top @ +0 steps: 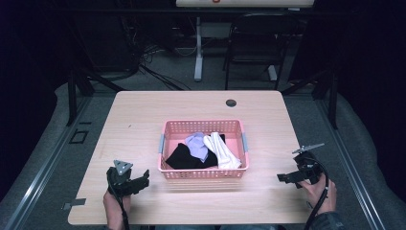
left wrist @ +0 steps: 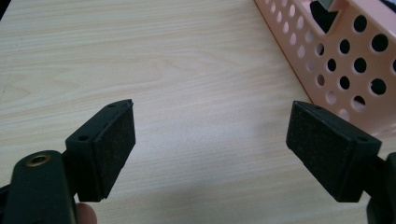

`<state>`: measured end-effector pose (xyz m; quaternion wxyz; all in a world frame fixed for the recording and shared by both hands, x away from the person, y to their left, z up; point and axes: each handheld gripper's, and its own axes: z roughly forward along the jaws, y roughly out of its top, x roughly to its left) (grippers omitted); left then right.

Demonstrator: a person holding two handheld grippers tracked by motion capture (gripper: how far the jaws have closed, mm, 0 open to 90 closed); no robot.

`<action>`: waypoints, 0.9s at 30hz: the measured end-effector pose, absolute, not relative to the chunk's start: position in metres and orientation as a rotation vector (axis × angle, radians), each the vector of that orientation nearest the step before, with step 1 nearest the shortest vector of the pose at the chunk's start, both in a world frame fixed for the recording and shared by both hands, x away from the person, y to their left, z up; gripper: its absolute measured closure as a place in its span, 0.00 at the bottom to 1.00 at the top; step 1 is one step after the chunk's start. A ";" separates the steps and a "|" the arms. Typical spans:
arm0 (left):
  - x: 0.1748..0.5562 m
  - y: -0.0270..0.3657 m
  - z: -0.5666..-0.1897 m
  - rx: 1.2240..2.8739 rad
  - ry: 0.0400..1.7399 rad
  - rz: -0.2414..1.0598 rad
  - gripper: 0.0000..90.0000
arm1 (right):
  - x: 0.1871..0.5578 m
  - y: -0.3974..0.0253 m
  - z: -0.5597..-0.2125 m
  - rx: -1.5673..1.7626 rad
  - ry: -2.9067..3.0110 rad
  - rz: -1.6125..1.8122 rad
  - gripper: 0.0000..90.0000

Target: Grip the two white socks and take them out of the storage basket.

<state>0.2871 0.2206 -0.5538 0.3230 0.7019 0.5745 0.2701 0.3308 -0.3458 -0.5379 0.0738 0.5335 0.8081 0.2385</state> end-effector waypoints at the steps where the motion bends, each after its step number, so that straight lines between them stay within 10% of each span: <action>1: 0.287 0.221 -0.554 1.838 1.513 0.718 0.17 | 0.331 -0.346 -0.537 1.595 2.429 0.715 0.00; 27: 0.283 0.223 -0.555 1.749 1.597 0.780 0.14 | 0.351 -0.337 -0.529 1.567 2.510 0.747 0.00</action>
